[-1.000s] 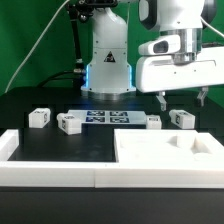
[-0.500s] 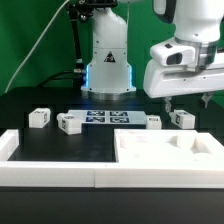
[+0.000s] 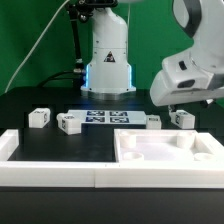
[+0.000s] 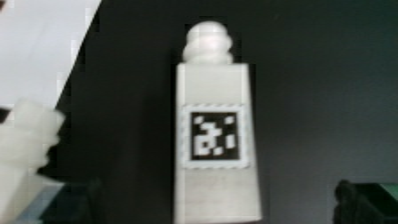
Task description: Assemble one leg
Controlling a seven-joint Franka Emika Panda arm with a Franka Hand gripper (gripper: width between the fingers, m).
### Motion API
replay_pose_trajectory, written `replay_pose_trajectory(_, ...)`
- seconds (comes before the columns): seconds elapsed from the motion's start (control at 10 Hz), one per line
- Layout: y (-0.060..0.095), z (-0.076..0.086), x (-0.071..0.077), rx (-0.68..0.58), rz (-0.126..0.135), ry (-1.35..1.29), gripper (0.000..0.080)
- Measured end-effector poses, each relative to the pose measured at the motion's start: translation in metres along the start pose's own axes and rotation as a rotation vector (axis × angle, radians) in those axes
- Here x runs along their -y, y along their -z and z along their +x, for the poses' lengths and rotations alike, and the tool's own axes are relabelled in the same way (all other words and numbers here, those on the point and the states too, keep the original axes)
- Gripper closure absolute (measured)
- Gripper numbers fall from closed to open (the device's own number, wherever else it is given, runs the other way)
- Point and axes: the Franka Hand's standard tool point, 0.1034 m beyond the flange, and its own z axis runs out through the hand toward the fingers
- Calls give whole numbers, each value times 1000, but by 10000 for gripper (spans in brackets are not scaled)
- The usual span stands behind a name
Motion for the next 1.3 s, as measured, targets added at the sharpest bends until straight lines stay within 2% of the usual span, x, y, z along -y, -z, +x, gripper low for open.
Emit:
replay_pose_trajectory(0.1, -3, 4, 4, 41, 0, 7, 151)
replay_pose_trajectory(0.2, -9, 0, 3, 133, 2, 9, 151)
replay_pose_trajectory(0.4, -20, 4, -8, 203, -7, 17, 151)
replay_pose_trajectory(0.5, -25, 7, -12, 179, -12, 14, 151)
replay_pose_trajectory(1.0, -28, 11, -9, 140, -23, -25, 151)
replay_pose_trajectory(1.1, -28, 13, -10, 130, -23, -29, 285)
replay_pose_trajectory(1.2, -28, 13, -10, 130, -23, -29, 285)
replay_pose_trajectory(1.3, -28, 13, -10, 130, -23, -29, 424)
